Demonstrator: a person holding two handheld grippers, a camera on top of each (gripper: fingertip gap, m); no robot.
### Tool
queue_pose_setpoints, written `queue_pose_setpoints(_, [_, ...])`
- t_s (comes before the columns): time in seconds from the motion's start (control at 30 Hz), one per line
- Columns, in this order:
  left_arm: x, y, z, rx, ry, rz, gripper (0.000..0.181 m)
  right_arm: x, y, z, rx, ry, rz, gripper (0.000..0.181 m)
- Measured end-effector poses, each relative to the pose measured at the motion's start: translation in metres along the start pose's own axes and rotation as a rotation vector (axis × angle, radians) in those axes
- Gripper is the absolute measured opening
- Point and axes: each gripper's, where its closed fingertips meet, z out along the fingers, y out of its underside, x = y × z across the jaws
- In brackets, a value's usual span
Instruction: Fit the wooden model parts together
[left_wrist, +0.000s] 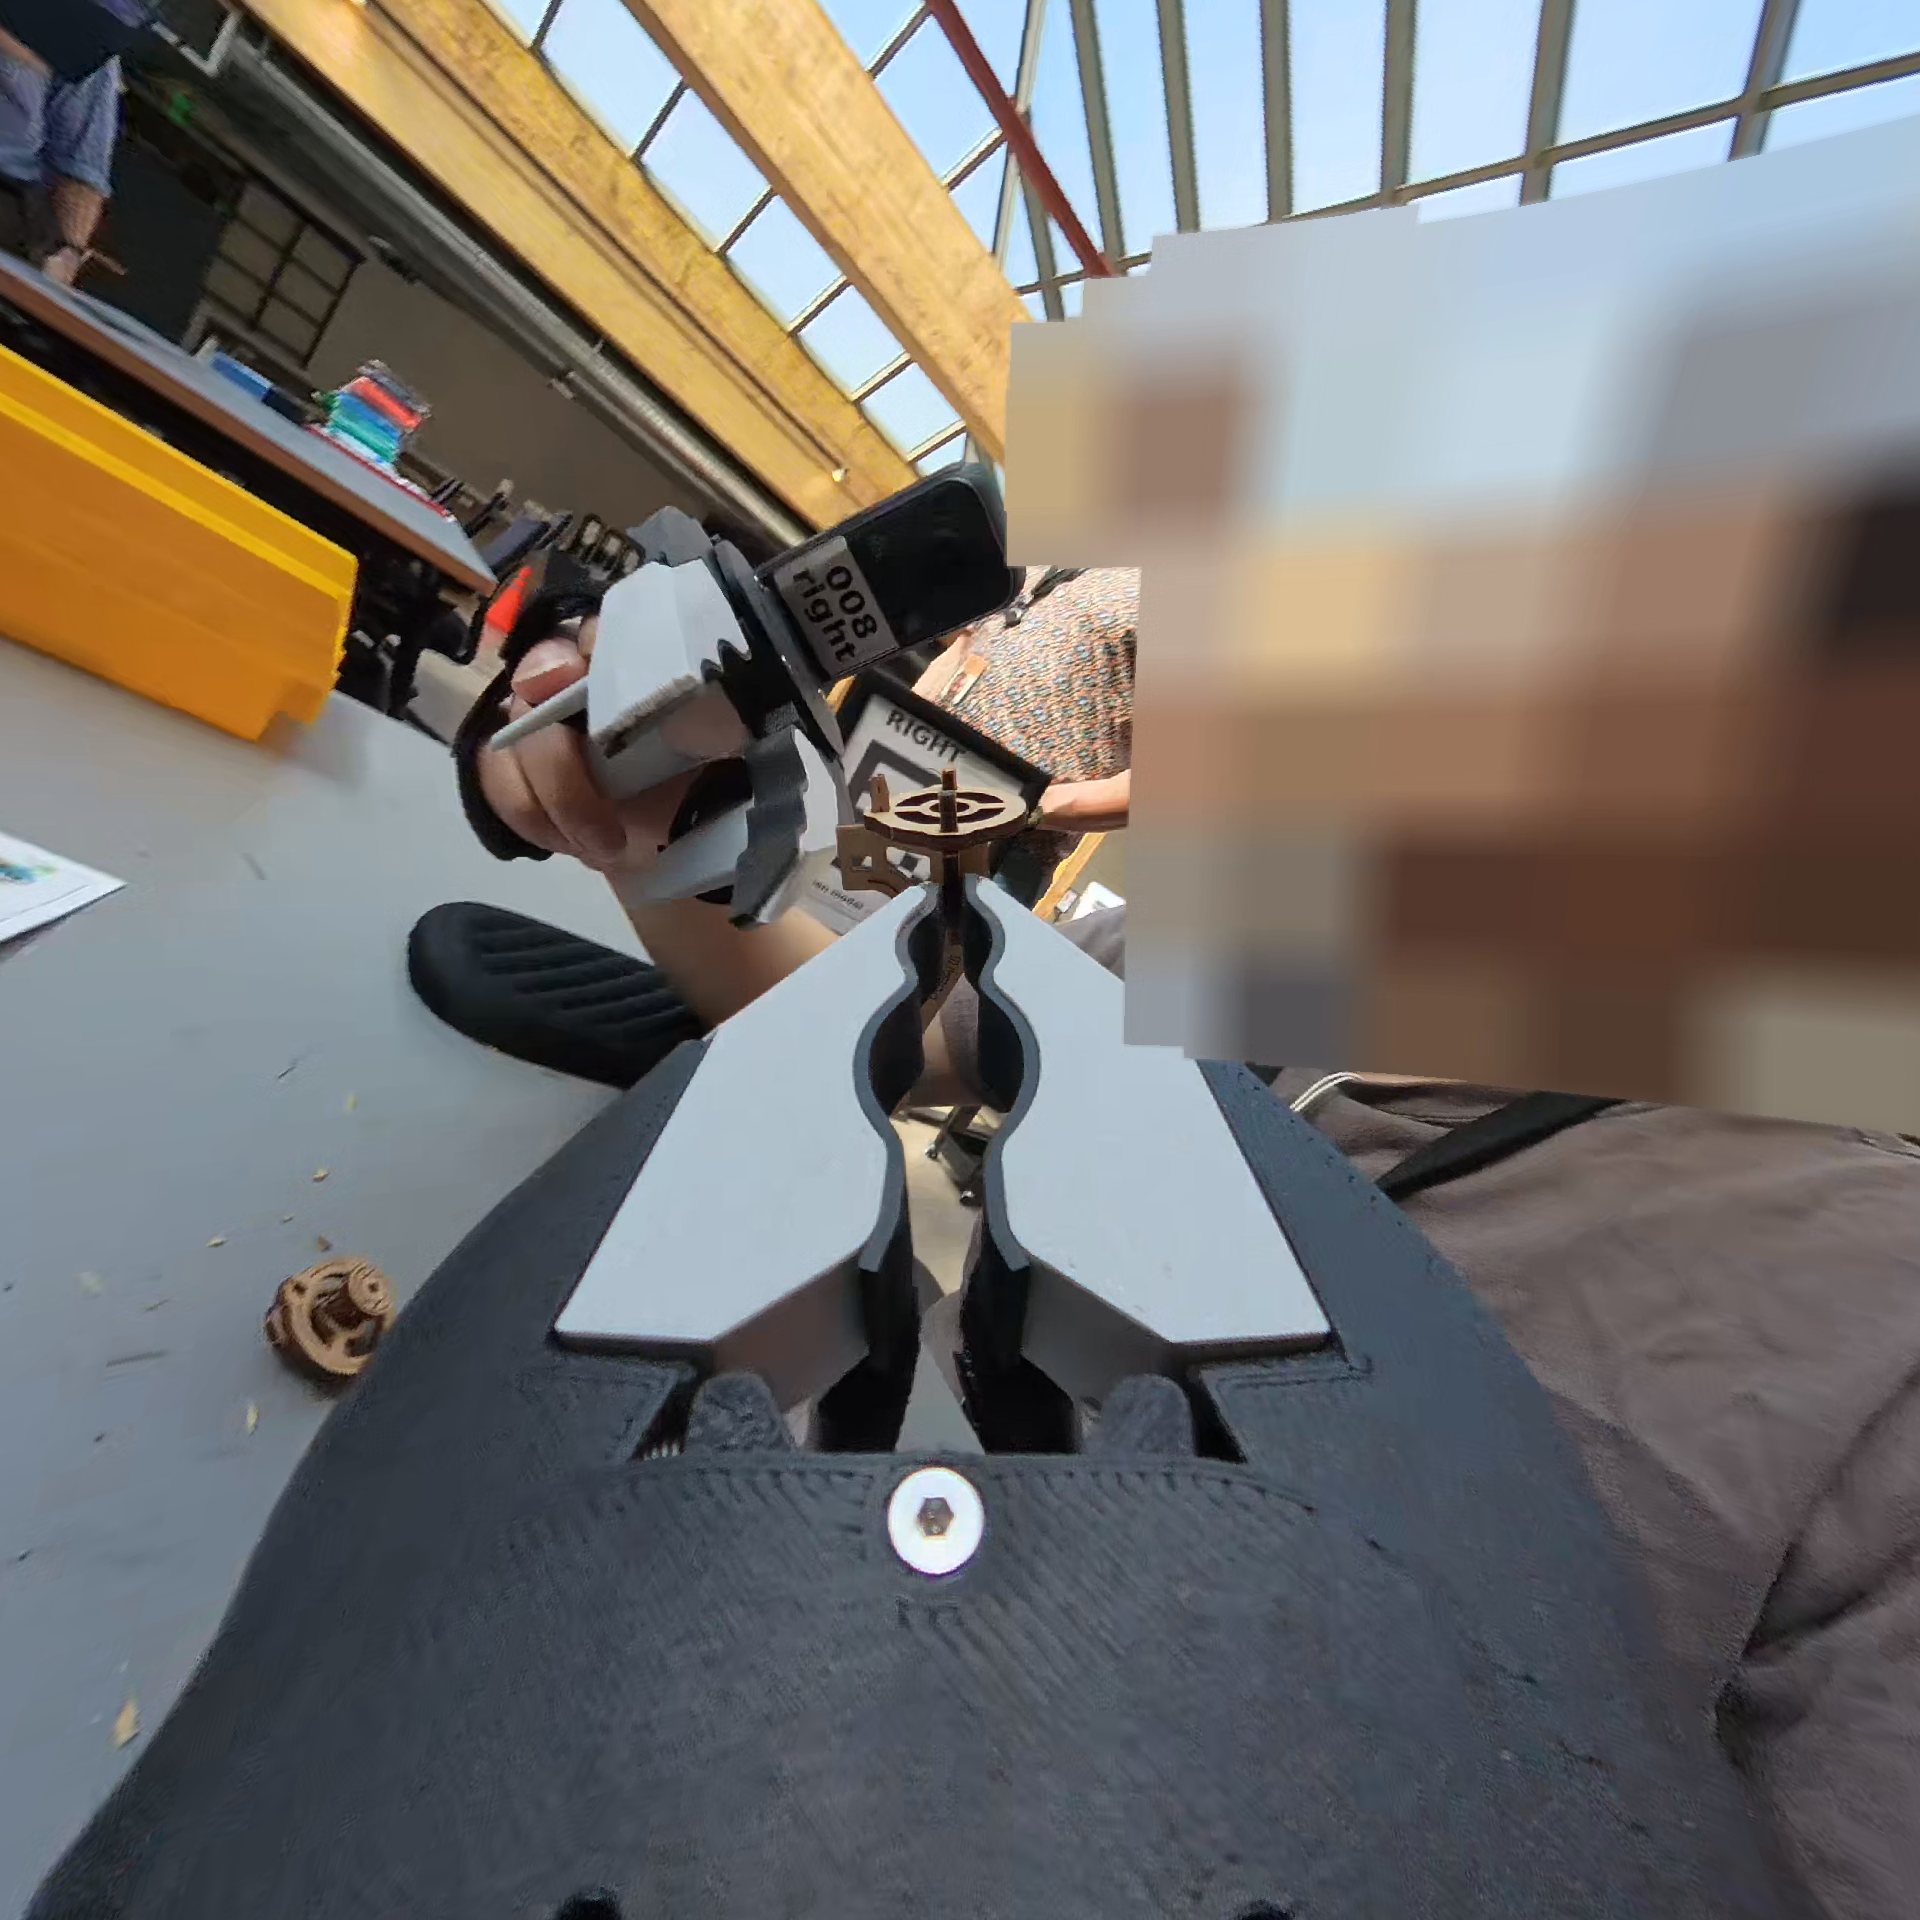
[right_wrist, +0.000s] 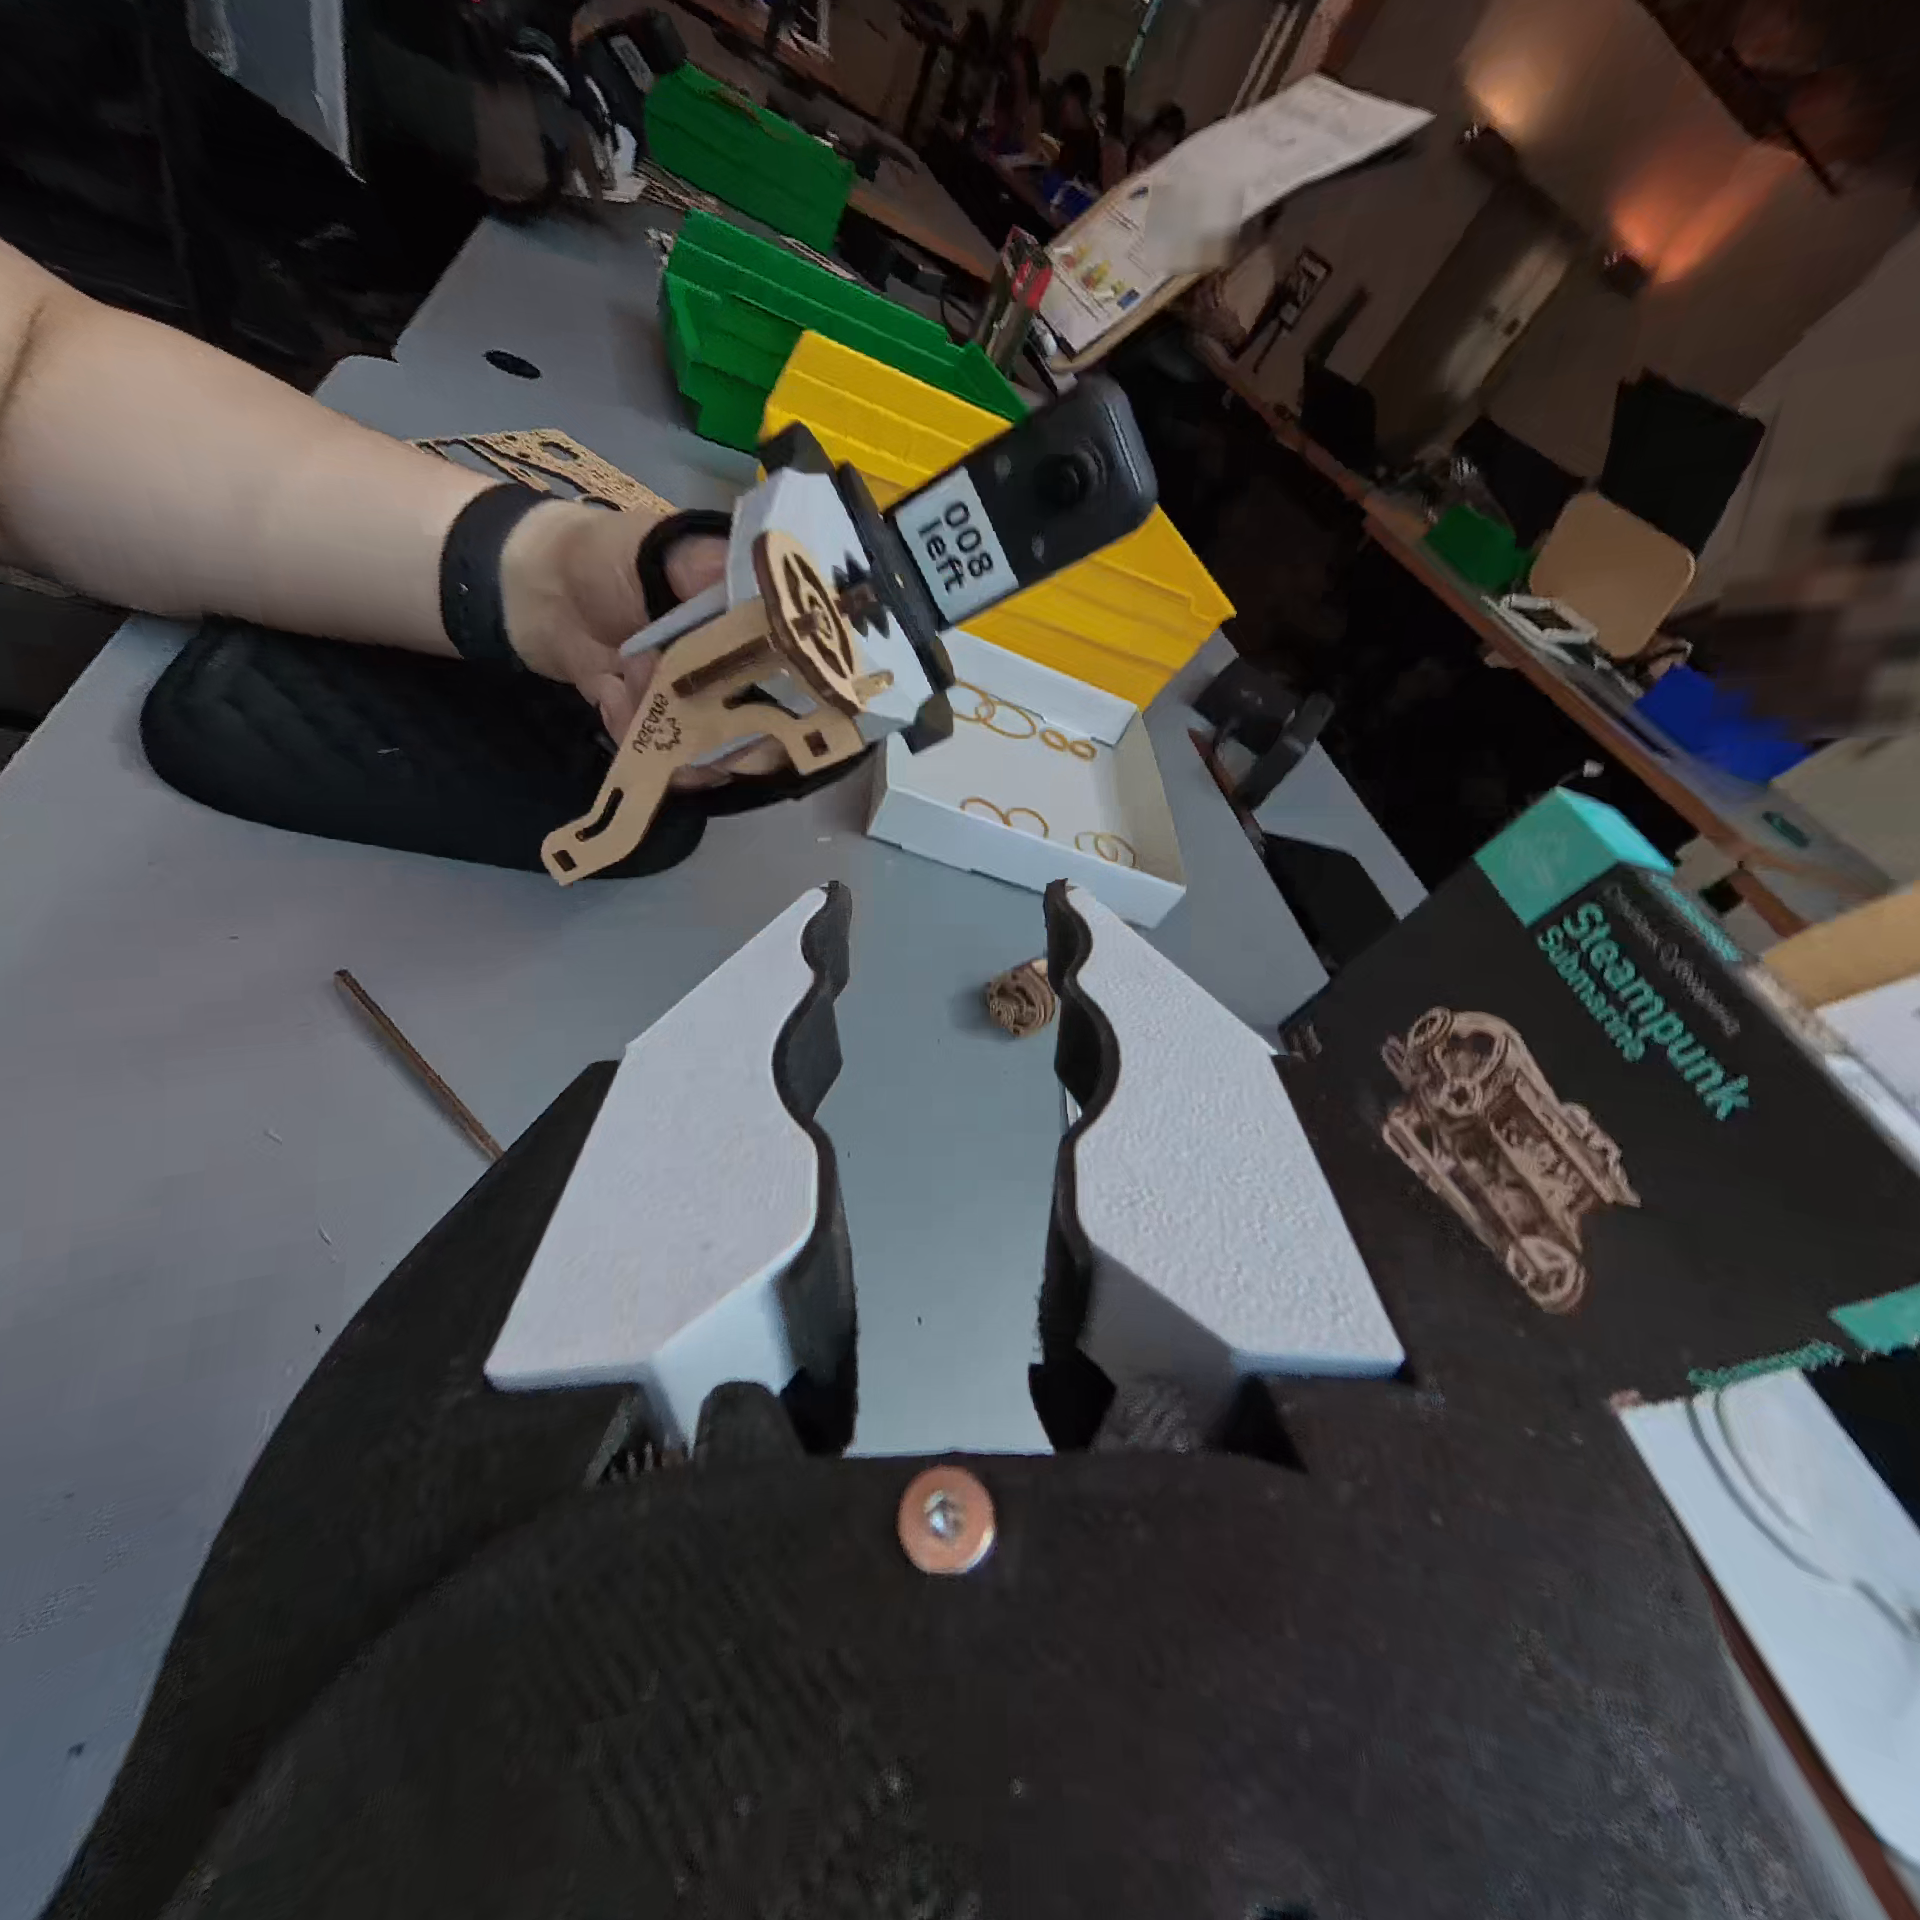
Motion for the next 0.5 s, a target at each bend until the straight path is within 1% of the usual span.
queue_pose_setpoints(0.03, [-0.009, 0.003, -0.002, -0.025, -0.060, 0.005, 0.000, 0.004, 0.016, -0.005, -0.009, 0.023, 0.069, 0.037])
queue_pose_setpoints(0.1, [-0.023, 0.007, -0.008, -0.063, -0.153, -0.003, 0.000, 0.002, 0.041, -0.014, -0.031, 0.022, 0.176, 0.036])
queue_pose_setpoints(0.17, [-0.026, 0.012, -0.011, -0.095, -0.160, -0.064, 0.000, -0.001, 0.063, -0.021, -0.104, 0.040, 0.201, 0.036])
queue_pose_setpoints(0.2, [-0.027, 0.016, -0.012, -0.119, -0.155, -0.106, 0.000, -0.005, 0.067, -0.023, -0.111, 0.034, 0.208, 0.036])
queue_pose_setpoints(0.23, [-0.027, 0.022, -0.012, -0.150, -0.149, -0.143, 0.000, -0.015, 0.066, -0.023, -0.096, -0.008, 0.233, 0.036])
queue_pose_setpoints(0.3, [-0.030, 0.033, -0.012, -0.200, -0.143, -0.197, 0.000, -0.035, 0.060, -0.019, -0.071, -0.113, 0.263, 0.041])
queue_pose_setpoints(0.4, [-0.024, 0.044, -0.011, -0.246, -0.079, -0.323, 0.000, -0.052, 0.048, -0.015, -0.051, -0.180, 0.130, 0.048])
queue_pose_setpoints(0.5, [-0.036, 0.046, -0.014, -0.226, -0.129, -0.382, 0.000, -0.059, 0.037, -0.010, -0.044, -0.188, 0.015, 0.051])
